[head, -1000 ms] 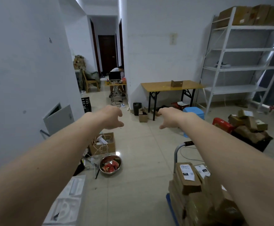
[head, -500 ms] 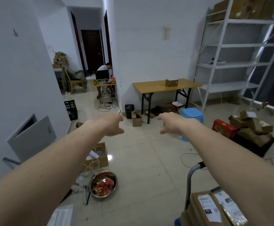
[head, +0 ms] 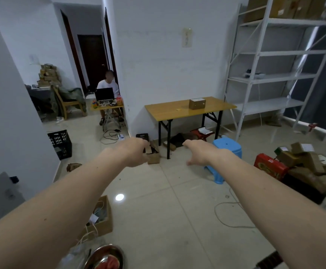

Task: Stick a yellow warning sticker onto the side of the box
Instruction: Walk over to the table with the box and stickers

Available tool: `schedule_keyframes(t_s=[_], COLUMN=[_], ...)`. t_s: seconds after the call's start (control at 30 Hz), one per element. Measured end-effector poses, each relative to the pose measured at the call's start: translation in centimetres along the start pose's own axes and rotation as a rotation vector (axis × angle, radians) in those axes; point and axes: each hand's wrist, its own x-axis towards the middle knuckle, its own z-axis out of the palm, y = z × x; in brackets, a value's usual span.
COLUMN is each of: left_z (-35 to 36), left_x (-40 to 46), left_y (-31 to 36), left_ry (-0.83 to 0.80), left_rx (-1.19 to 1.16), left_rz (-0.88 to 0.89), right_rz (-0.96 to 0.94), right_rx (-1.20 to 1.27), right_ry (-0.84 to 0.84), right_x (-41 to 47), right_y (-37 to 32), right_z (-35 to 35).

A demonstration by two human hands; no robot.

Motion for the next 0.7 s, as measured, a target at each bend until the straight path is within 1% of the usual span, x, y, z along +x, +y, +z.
schedule_keyframes(t_s=[0.2,0.33,0.43,0.57,0.63,0.7], left_z=[1.2,1.7,1.2,-0.4,-0.7,-0.4], left_x=[12.4,21.0,26.7,35.2,39.2,42.5], left_y=[-4.1,-6.4,-9.0,-13.2,-14.0,-13.6], left_ry=[-0.056,-0.067,-0.079,-0.043,-0.035,-0.059], left_rx=[0.0,-0.054,-0.067,-0.086,-0.074,-0.053], left_rz=[-0.019,0.041,0.086,0.054,0.061,0.103], right_rz=[0.015,0.066,0.101,0.117,0.124,0.134], right_rx=[0.006,-0.019,-0.018,-0.037,-0.037,-0.035], right_ry=[0.001,-0.014,-0.04,0.005,0.018,0.009], right_x=[12.0,20.4,26.6,34.0,37.0,39.8], right_y=[3.2,5.1,5.6,6.0,6.3,7.1], right_z=[0.0,0.0,-1.2,-3.1,-3.6,-3.6])
